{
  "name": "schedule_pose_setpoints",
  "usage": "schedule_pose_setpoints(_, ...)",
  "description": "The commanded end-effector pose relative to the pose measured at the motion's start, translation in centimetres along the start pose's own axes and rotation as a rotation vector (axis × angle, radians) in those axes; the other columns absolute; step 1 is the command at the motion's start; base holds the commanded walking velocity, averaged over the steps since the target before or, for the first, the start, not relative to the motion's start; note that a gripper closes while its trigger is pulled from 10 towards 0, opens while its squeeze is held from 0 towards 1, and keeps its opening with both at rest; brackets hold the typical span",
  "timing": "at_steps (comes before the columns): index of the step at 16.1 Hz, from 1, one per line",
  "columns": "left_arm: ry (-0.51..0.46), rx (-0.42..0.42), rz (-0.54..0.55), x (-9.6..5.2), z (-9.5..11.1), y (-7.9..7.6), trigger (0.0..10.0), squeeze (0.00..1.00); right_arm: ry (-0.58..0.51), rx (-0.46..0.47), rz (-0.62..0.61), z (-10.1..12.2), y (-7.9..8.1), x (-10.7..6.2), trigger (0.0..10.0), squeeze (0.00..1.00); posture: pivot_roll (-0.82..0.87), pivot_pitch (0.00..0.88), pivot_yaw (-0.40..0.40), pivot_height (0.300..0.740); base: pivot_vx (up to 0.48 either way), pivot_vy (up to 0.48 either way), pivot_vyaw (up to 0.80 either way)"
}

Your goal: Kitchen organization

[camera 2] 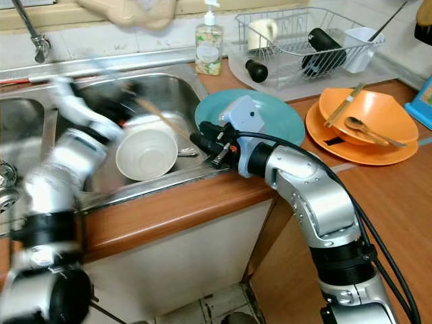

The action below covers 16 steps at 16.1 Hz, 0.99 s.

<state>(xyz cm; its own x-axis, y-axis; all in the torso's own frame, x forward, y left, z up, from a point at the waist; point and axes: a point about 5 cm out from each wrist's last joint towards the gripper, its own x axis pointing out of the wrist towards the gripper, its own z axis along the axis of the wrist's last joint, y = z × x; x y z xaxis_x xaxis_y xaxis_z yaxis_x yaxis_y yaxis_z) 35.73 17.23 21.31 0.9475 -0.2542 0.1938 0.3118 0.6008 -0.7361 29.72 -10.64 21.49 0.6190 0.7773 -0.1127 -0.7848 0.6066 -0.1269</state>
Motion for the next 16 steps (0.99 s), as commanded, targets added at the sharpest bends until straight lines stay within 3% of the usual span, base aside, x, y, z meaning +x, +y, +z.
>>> schedule_pose_setpoints(1, -0.017, 0.023, 0.084, 0.4, 0.3, 1.0, 0.0, 0.00, -0.006, -0.027, 0.000, 0.5, 0.2, -0.1, 10.0, 0.00, -0.14, 0.000, 0.040, 0.740, 0.000, 0.000, 0.00)
schedule_pose_setpoints(3, -0.029, 0.043, 0.207, 0.7, 0.6, 2.6, 0.0, 0.00, 0.007, -0.039, -0.010, 0.5, 0.2, -0.1, 10.0, 0.00, -0.14, 0.000, 0.040, 0.740, 0.000, 0.000, 0.00)
schedule_pose_setpoints(5, 0.015, 0.050, 0.409, 1.1, -0.4, 5.1, 0.0, 0.00, 0.051, -0.064, -0.018, 0.1, 0.4, 0.0, 10.0, 0.00, -0.15, 0.000, 0.042, 0.740, 0.000, 0.000, 0.00)
schedule_pose_setpoints(8, 0.079, 0.064, 0.465, 1.2, -1.7, 5.8, 0.1, 0.00, 0.070, -0.072, -0.014, -0.1, 0.6, 0.1, 10.0, 0.00, -0.15, 0.000, 0.045, 0.740, 0.000, 0.000, 0.00)
schedule_pose_setpoints(9, 0.091, 0.068, 0.475, 1.3, -2.0, 5.9, 3.8, 0.00, 0.074, -0.072, -0.013, -0.2, 0.7, 0.1, 10.0, 0.00, -0.15, 0.000, 0.047, 0.740, 0.000, 0.000, 0.00)
schedule_pose_setpoints(10, 0.109, 0.076, 0.512, 1.4, -2.4, 6.2, 10.0, 0.00, 0.083, -0.067, -0.022, -0.3, 0.8, 0.2, 10.0, 0.00, -0.15, 0.000, 0.047, 0.740, 0.000, 0.000, 0.00)
schedule_pose_setpoints(11, 0.136, 0.060, 0.544, 1.3, -3.0, 6.6, 10.0, 1.00, 0.091, -0.058, -0.029, -0.5, 0.9, 0.3, 10.0, 0.00, -0.15, 0.000, 0.047, 0.740, 0.000, 0.000, 0.00)
schedule_pose_setpoints(16, 0.219, 0.065, 0.648, 0.3, -4.6, 8.2, 10.0, 1.00, 0.118, -0.065, -0.007, -1.0, 1.5, 0.6, 10.0, 0.00, -0.15, 0.000, 0.047, 0.740, 0.000, 0.000, 0.00)
